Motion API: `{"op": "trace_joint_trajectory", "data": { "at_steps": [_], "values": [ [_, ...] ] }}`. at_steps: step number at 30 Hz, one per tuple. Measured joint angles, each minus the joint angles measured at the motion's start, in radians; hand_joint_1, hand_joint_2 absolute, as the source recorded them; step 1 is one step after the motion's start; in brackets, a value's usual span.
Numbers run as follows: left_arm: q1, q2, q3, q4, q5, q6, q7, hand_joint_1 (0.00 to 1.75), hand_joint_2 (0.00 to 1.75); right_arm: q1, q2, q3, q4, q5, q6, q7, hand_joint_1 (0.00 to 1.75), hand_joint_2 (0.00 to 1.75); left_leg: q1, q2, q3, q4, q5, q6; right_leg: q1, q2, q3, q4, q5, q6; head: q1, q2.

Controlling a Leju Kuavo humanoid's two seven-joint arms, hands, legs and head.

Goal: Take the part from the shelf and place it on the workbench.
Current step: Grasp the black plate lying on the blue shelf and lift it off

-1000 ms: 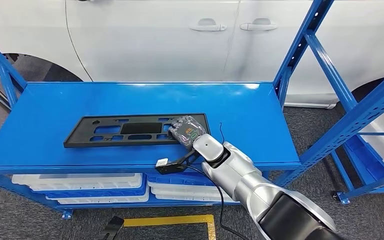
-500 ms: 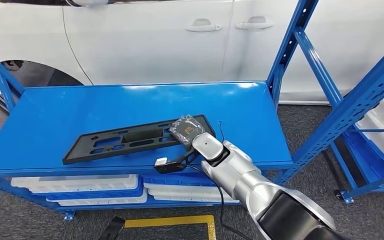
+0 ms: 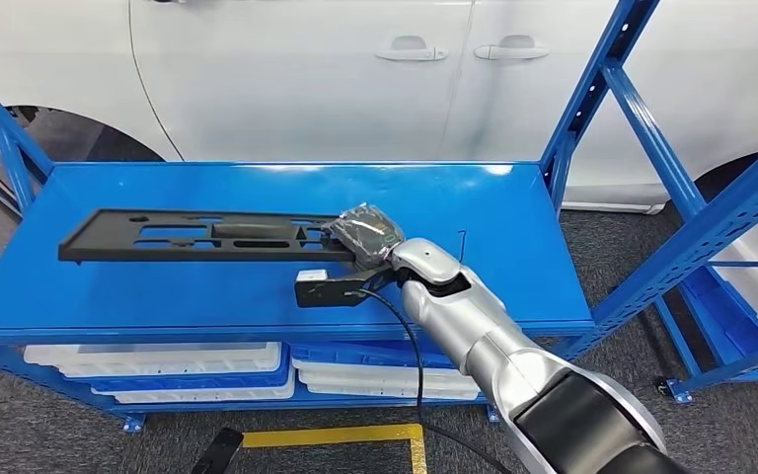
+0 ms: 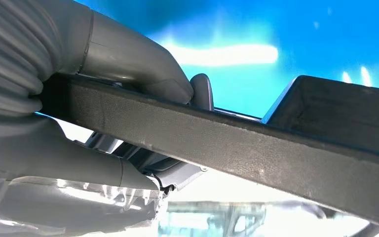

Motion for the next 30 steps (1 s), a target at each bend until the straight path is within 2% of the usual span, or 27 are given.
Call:
{"op": "trace_joint_trajectory", "data": {
  "at_steps": [1, 2, 3, 5, 7, 9, 11, 12, 13, 15, 16, 17, 18, 19, 20, 22, 23, 26, 27, 28, 30],
  "values": [
    [0.001, 0.0, 0.0, 0.0, 0.001, 0.0, -0.001, 0.0, 0.0, -0.002, -0.002, -0.006, -0.012, -0.006, 0.0, -0.001, 1.67, 1.75, 0.0, 0.0, 0.0, 0.0, 0.0, 0.0, -0.001, 0.0, -0.028, 0.056, -0.016, 0.002, 0.0, 0.0],
    [0.001, 0.0, 0.001, 0.0, 0.001, 0.001, -0.003, 0.0, 0.0, -0.004, -0.004, -0.01, -0.024, -0.012, 0.001, -0.003, 1.67, 1.75, 0.0, -0.001, 0.0, 0.0, 0.0, 0.001, -0.002, 0.0, -0.041, 0.079, -0.014, 0.003, 0.0, 0.0],
    [0.001, 0.0, 0.001, 0.0, 0.002, 0.001, -0.004, 0.0, 0.0, -0.007, -0.007, -0.014, -0.04, -0.018, 0.002, -0.004, 1.67, 1.75, 0.0, -0.002, 0.001, 0.0, -0.001, 0.0, -0.003, 0.0, -0.037, 0.065, 0.005, 0.002, 0.0, 0.0],
    [0.001, 0.0, 0.002, 0.0, 0.003, 0.002, -0.008, 0.0, 0.0, -0.018, -0.014, -0.018, -0.08, -0.033, 0.01, -0.005, 1.67, 1.75, 0.0, -0.003, 0.002, 0.0, -0.002, -0.002, -0.001, 0.0, 0.02, -0.065, 0.077, -0.008, 0.0, 0.0],
    [0.0, 0.0, 0.003, 0.0, 0.004, 0.003, -0.009, 0.0, 0.0, -0.037, -0.021, -0.022, -0.121, -0.05, 0.018, -0.007, 1.68, 1.75, -0.003, -0.003, 0.0, 0.001, -0.003, -0.008, 0.006, 0.0, 0.072, -0.184, 0.12, -0.019, 0.0, 0.0],
    [0.001, 0.0, 0.005, 0.0, 0.007, 0.003, -0.01, 0.0, 0.0, -0.05, -0.027, -0.026, -0.151, -0.068, 0.024, -0.01, 1.68, 1.75, -0.005, -0.003, -0.002, -0.001, -0.003, -0.018, 0.012, 0.0, 0.083, -0.211, 0.12, -0.026, 0.0, 0.0],
    [0.001, 0.0, 0.006, 0.0, 0.01, 0.005, -0.012, 0.0, 0.0, -0.051, -0.035, -0.029, -0.189, -0.095, 0.04, -0.018, 1.68, 1.75, -0.004, -0.002, -0.002, 0.0, -0.007, -0.029, 0.008, 0.001, 0.085, -0.218, 0.123, -0.036, 0.0, 0.0],
    [0.002, 0.0, 0.007, 0.0, 0.01, 0.006, -0.013, 0.0, 0.0, -0.05, -0.039, -0.031, -0.213, -0.116, 0.055, -0.025, 1.67, 1.75, -0.003, -0.002, -0.009, 0.016, -0.02, -0.033, 0.006, 0.0, 0.088, -0.223, 0.126, -0.042, 0.0, 0.0],
    [0.002, 0.0, 0.007, 0.0, 0.011, 0.008, -0.013, 0.0, 0.0, -0.05, -0.043, -0.034, -0.241, -0.144, 0.073, -0.036, 1.68, 1.75, -0.003, -0.002, -0.024, 0.052, -0.043, -0.036, 0.003, 0.0, 0.09, -0.228, 0.128, -0.047, 0.0, 0.0],
    [0.003, 0.0, 0.008, 0.0, 0.012, 0.01, -0.014, 0.0, 0.0, -0.046, -0.047, -0.044, -0.289, -0.208, 0.116, -0.059, 1.63, 1.75, -0.002, -0.002, -0.08, 0.177, -0.105, -0.04, 0.002, -0.001, 0.093, -0.229, 0.127, -0.054, 0.0, 0.0],
    [0.004, 0.001, 0.009, 0.0, 0.013, 0.009, -0.016, 0.0, 0.0, -0.039, -0.05, -0.05, -0.314, -0.244, 0.14, -0.07, 1.59, 1.75, -0.001, -0.001, -0.11, 0.238, -0.126, -0.043, 0.002, -0.001, 0.094, -0.229, 0.125, -0.056, 0.0, 0.0],
    [0.006, 0.001, 0.009, 0.0, 0.015, 0.008, -0.02, 0.0, 0.0, -0.03, -0.055, -0.055, -0.34, -0.28, 0.167, -0.08, 1.54, 1.75, -0.001, -0.001, -0.128, 0.272, -0.13, -0.045, 0.003, -0.001, 0.095, -0.228, 0.124, -0.056, 0.0, 0.0],
    [0.007, 0.001, 0.01, 0.0, 0.017, 0.007, -0.026, 0.0, 0.0, -0.019, -0.061, -0.06, -0.367, -0.318, 0.195, -0.09, 1.5, 1.75, 0.0, -0.001, -0.129, 0.27, -0.116, -0.046, 0.002, 0.0, 0.096, -0.227, 0.122, -0.054, 0.0, 0.0],
    [0.009, 0.002, 0.011, 0.0, 0.018, 0.008, -0.036, 0.0, 0.0, -0.006, -0.067, -0.065, -0.398, -0.359, 0.222, -0.101, 1.47, 1.75, 0.001, 0.0, -0.112, 0.228, -0.084, -0.046, 0.002, 0.0, 0.098, -0.224, 0.119, -0.052, 0.0, 0.0],
    [0.009, 0.002, 0.011, 0.0, 0.019, 0.011, -0.047, 0.0, 0.0, 0.007, -0.073, -0.069, -0.43, -0.397, 0.244, -0.11, 1.46, 1.75, 0.002, 0.001, -0.083, 0.161, -0.045, -0.046, 0.001, 0.001, 0.099, -0.22, 0.115, -0.048, 0.0, 0.0],
    [0.009, 0.002, 0.012, 0.0, 0.019, 0.017, -0.066, 0.0, 0.0, 0.029, -0.085, -0.075, -0.491, -0.46, 0.273, -0.121, 1.45, 1.75, 0.0, 0.001, -0.031, 0.05, -0.003, -0.041, 0.004, 0.002, 0.095, -0.208, 0.106, -0.039, 0.0, 0.0],
    [0.009, 0.002, 0.012, 0.0, 0.019, 0.019, -0.071, 0.0, 0.0, 0.042, -0.094, -0.076, -0.521, -0.488, 0.285, -0.123, 1.45, 1.75, 0.0, 0.0, -0.019, 0.025, 0.0, -0.037, 0.006, 0.002, 0.093, -0.204, 0.103, -0.034, 0.0, 0.0],
    [0.014, 0.002, 0.013, 0.0, 0.018, 0.024, -0.077, 0.0, 0.0, 0.091, -0.124, -0.077, -0.613, -0.566, 0.32, -0.132, 1.41, 1.75, 0.0, -0.004, -0.016, 0.015, -0.005, -0.019, 0.008, 0.001, 0.092, -0.201, 0.099, -0.019, 0.0, 0.0],
    [0.015, 0.002, 0.013, 0.0, 0.018, 0.026, -0.078, 0.0, 0.0, 0.107, -0.133, -0.077, -0.64, -0.591, 0.332, -0.137, 1.39, 1.75, 0.001, -0.004, -0.015, 0.013, -0.004, -0.013, 0.006, 0.001, 0.088, -0.191, 0.09, -0.012, 0.0, 0.0],
    [0.014, 0.001, 0.014, 0.0, 0.019, 0.026, -0.081, 0.0, 0.0, 0.121, -0.142, -0.077, -0.666, -0.618, 0.346, -0.144, 1.39, 1.75, 0.002, -0.004, -0.013, 0.011, -0.003, -0.008, 0.004, 0.001, 0.075, -0.161, 0.071, -0.007, 0.0, 0.0],
    [0.013, 0.001, 0.014, 0.0, 0.023, 0.025, -0.087, 0.0, 0.0, 0.154, -0.162, -0.077, -0.713, -0.681, 0.379, -0.158, 1.38, 1.75, 0.002, -0.004, -0.012, 0.01, -0.003, 0.0, 0.001, 0.001, 0.019, -0.044, 0.013, 0.003, 0.0, 0.0]
  ]
}}
